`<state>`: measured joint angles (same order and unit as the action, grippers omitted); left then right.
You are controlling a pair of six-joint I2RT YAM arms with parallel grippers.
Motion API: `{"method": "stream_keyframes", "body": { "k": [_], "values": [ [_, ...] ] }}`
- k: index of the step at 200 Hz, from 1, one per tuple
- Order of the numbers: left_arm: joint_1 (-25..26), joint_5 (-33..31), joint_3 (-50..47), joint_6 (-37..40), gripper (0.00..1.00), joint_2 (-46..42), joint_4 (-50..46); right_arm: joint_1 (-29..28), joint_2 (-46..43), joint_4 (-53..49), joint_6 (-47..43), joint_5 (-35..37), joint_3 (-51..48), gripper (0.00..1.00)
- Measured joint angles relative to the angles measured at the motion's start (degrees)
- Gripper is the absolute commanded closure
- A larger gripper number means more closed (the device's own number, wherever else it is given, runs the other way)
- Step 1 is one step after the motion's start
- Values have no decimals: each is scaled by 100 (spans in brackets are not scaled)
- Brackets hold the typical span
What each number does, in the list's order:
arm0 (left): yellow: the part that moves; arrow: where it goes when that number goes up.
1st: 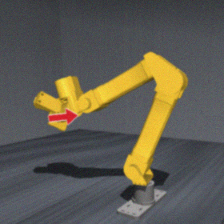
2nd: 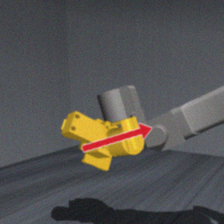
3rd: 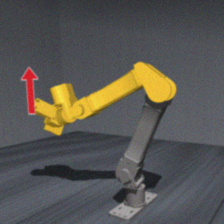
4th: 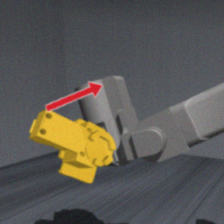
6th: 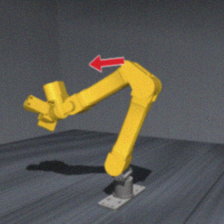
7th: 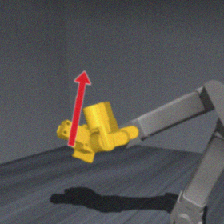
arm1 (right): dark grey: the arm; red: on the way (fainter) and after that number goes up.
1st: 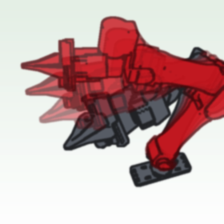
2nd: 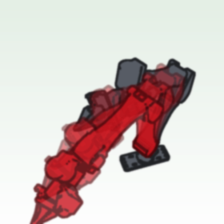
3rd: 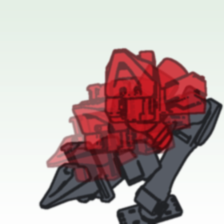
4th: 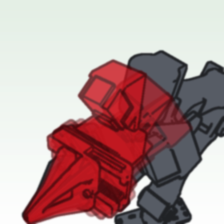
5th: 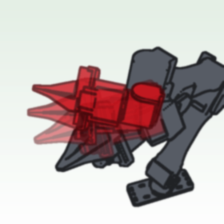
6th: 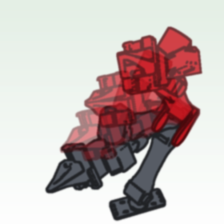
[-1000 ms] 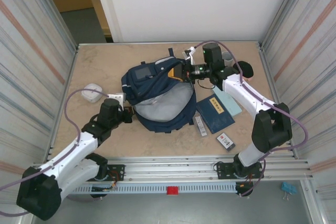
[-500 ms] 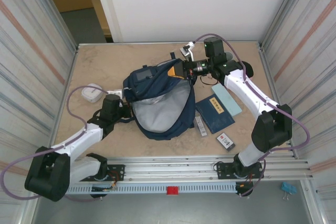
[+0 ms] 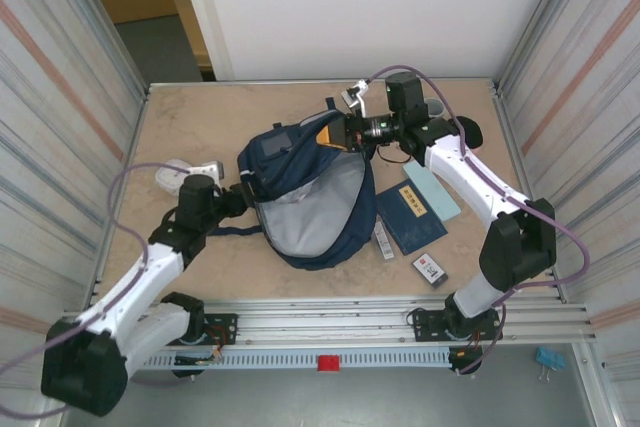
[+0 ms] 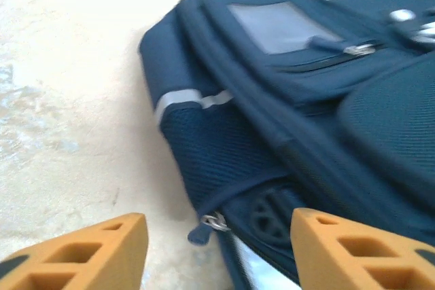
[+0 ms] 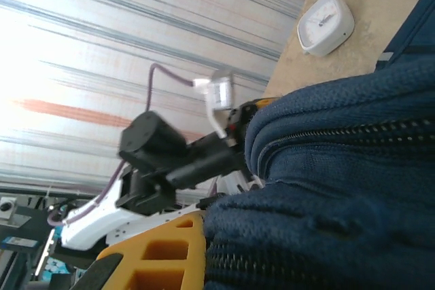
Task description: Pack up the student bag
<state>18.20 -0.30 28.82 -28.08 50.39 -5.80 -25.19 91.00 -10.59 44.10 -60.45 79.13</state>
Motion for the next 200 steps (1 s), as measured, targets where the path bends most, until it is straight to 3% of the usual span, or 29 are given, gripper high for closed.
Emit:
{"method": "stream_keyframes", "body": {
  "k": [55, 77, 119, 134, 152, 165, 172, 200],
  "values": [
    [2, 632, -448, -1211, 39, -1661, -1027, -70, -2, 317, 236, 236, -74, 98],
    [0, 909, -855, -1628, 38, -1491, -1029, -74, -2, 389, 323, 256, -74, 98],
    [2, 1580, -1202, -2155, 37, -299, -299, -125, -7, 461, 350, 339, -83, 98],
    [2, 1687, -1202, -2190, 46, 15, -31, -153, -7, 481, 358, 356, -85, 98],
    [2, 1661, -1202, -2245, 78, 326, 144, -157, -7, 507, 389, 365, -85, 98],
    [2, 1556, -1202, -2262, 96, 452, 153, -138, -7, 511, 396, 363, -85, 98],
    [2, 1475, -1202, -2280, 100, 490, 127, -116, -7, 511, 400, 361, -85, 98],
    [2, 1036, -1202, -2238, 100, 487, -85, 162, -28, 492, 483, 243, -81, 98]
  ]
}}
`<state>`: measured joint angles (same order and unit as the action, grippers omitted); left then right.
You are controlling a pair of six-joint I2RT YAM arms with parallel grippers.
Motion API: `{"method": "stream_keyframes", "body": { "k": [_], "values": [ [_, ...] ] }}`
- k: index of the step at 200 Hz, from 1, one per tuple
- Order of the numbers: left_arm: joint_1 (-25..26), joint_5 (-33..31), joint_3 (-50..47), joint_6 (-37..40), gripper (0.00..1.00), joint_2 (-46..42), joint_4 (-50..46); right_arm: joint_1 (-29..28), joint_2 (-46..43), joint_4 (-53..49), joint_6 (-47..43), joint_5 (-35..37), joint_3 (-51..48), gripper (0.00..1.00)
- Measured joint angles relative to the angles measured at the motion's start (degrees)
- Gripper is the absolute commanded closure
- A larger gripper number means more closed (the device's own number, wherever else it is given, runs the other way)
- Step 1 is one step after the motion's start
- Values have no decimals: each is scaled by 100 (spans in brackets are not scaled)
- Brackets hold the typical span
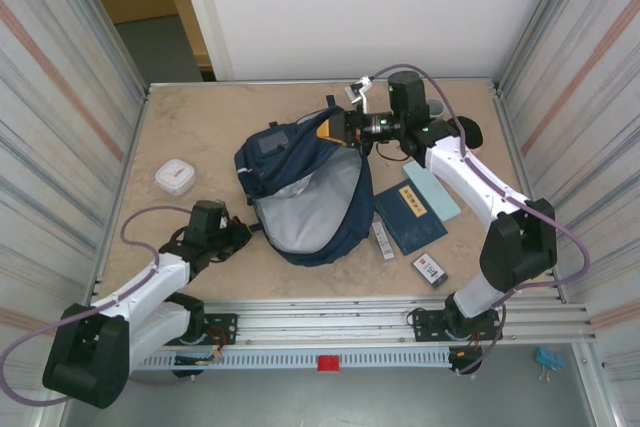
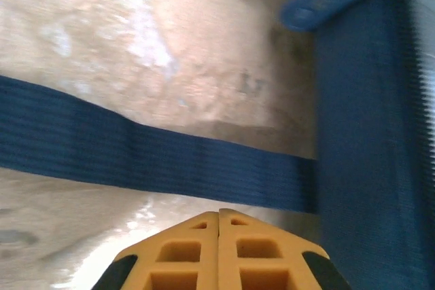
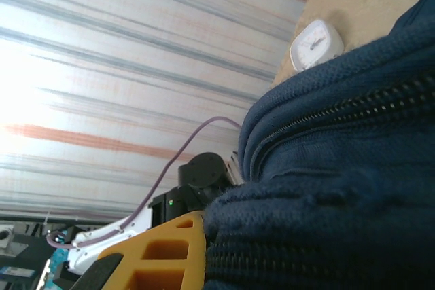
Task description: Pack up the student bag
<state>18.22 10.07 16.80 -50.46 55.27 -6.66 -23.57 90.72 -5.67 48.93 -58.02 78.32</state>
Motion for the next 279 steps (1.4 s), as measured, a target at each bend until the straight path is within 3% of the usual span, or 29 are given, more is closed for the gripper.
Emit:
{"method": "stream_keyframes", "body": {
  "k": [38, 68, 105, 161, 214, 279],
  "values": [
    [0, -479, 0, 105, 100, -98, -323, 494, -24, -33, 48, -151, 63, 98],
    [0, -546, 22, 186, 59, -409, -402, 433, -66, 7, 59, -66, 63, 98],
    [0, -839, 533, 317, 45, -1156, -914, -11, -74, 101, 72, 334, 61, 98],
    [0, -1537, 1639, 741, 40, -1593, -1685, -791, 149, 603, 396, 1106, 61, 99],
    [0, -1722, 1961, 973, 39, -1469, -2006, -1419, 693, 1596, 951, 2044, -199, 98],
    [0, -1714, 2072, 1040, 39, -1471, -2124, -1893, 1043, 2378, 1668, 2828, -774, 77]
  ]
}}
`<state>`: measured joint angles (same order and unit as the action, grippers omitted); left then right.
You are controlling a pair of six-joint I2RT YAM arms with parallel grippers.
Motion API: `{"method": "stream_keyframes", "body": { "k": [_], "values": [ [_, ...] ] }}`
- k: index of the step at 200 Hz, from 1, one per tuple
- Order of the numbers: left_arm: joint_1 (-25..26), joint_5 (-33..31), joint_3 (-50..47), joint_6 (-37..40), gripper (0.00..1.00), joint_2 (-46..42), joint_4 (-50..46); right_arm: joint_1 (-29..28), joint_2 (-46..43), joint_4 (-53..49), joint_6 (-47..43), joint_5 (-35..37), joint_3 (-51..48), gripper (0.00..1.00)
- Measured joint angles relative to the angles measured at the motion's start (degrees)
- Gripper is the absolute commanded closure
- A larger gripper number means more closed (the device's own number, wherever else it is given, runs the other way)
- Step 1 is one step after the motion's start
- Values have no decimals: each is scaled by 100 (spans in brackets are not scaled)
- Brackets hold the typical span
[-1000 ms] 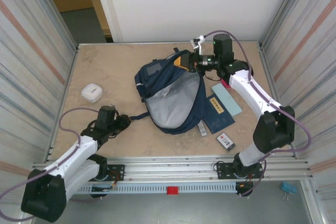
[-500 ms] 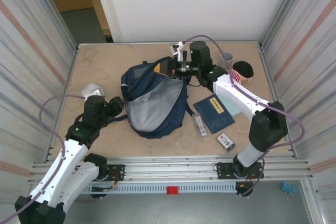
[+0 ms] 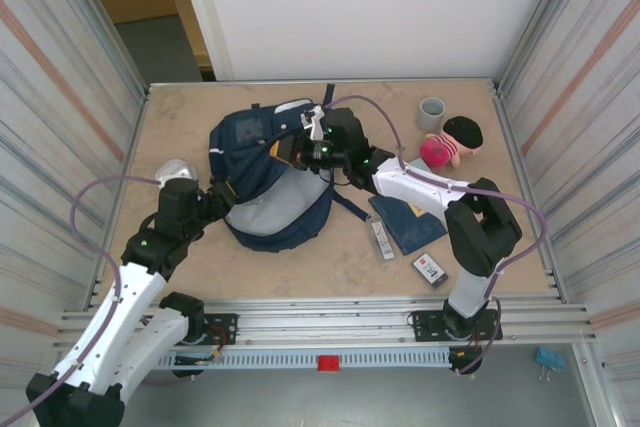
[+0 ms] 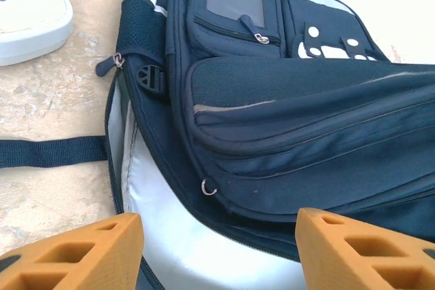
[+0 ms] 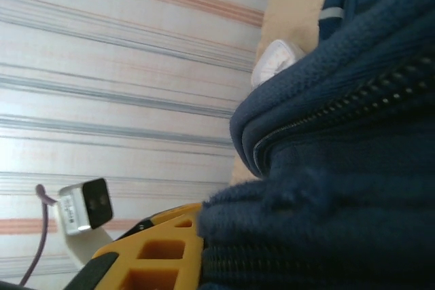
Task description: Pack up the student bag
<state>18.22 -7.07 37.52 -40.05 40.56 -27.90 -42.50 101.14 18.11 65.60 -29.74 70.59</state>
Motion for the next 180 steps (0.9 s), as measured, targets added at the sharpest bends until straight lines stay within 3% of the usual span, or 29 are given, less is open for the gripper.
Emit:
{"method": "stream_keyframes", "body": {
  "k": [29, 69, 138, 180],
  "values": [
    [0, 173, -2, -22, 38, 151, 114, -105, 0, 70, 308, 136, -341, 63],
    [0, 498, -227, -129, 41, 782, 778, -192, -101, -293, 332, 201, -699, 53],
    [-2, 396, -566, -190, 48, 2671, 1757, -304, -546, -1462, -133, 297, -1008, 42],
    [-2, 179, -566, -140, 50, 3042, 1884, -313, -1462, -2885, -890, 289, -1158, 40]
  ]
}}
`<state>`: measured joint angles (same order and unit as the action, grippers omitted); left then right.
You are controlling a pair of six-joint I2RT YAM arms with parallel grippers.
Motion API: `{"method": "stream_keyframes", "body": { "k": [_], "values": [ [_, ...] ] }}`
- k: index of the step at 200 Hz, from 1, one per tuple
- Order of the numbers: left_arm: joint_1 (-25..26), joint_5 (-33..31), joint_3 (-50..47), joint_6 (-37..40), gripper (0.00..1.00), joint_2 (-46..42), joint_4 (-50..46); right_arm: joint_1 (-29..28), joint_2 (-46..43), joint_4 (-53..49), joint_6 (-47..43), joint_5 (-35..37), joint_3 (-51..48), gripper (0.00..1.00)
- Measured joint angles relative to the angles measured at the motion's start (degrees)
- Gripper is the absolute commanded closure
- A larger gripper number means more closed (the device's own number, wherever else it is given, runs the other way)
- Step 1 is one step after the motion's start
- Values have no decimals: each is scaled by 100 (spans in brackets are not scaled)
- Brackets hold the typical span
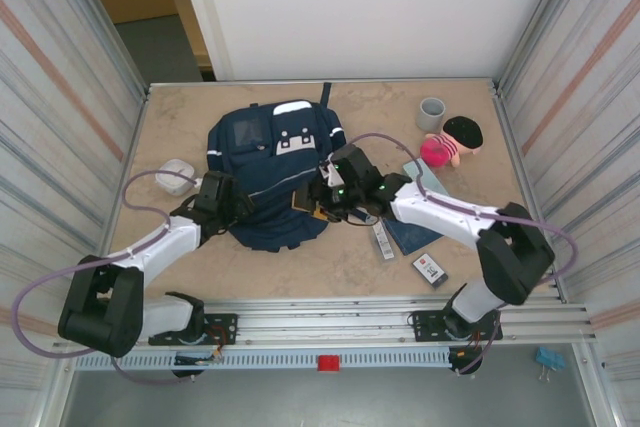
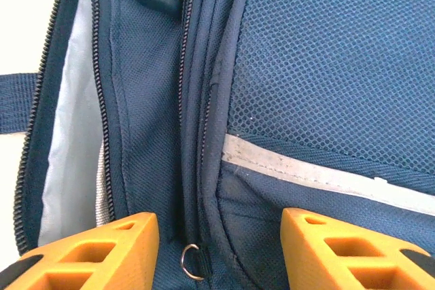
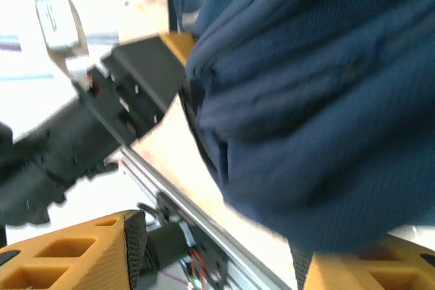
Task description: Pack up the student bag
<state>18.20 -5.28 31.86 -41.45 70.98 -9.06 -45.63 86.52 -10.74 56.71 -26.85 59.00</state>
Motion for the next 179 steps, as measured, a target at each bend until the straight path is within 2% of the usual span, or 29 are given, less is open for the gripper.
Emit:
{"method": "stream_keyframes", "body": {
  "k": [41, 70, 87, 125, 179],
  "values": [
    [-26, -127, 0, 120, 45, -201, -116, 374, -787, -1152, -782, -35, 94, 41],
    [-26, -74, 17, 153, 40, -911, -297, 944, -514, -1250, -1152, 9, 433, 43],
    [-26, -24, 111, 181, 39, -1274, -463, 1084, -122, -1056, -1270, 118, 605, 43],
    [-26, 122, 317, 238, 39, -1694, -695, 929, 839, -457, -1272, 334, 636, 44],
    [-24, 439, 334, 315, 41, -1624, -758, 358, 1652, 195, -1067, 481, 638, 45]
  ]
}}
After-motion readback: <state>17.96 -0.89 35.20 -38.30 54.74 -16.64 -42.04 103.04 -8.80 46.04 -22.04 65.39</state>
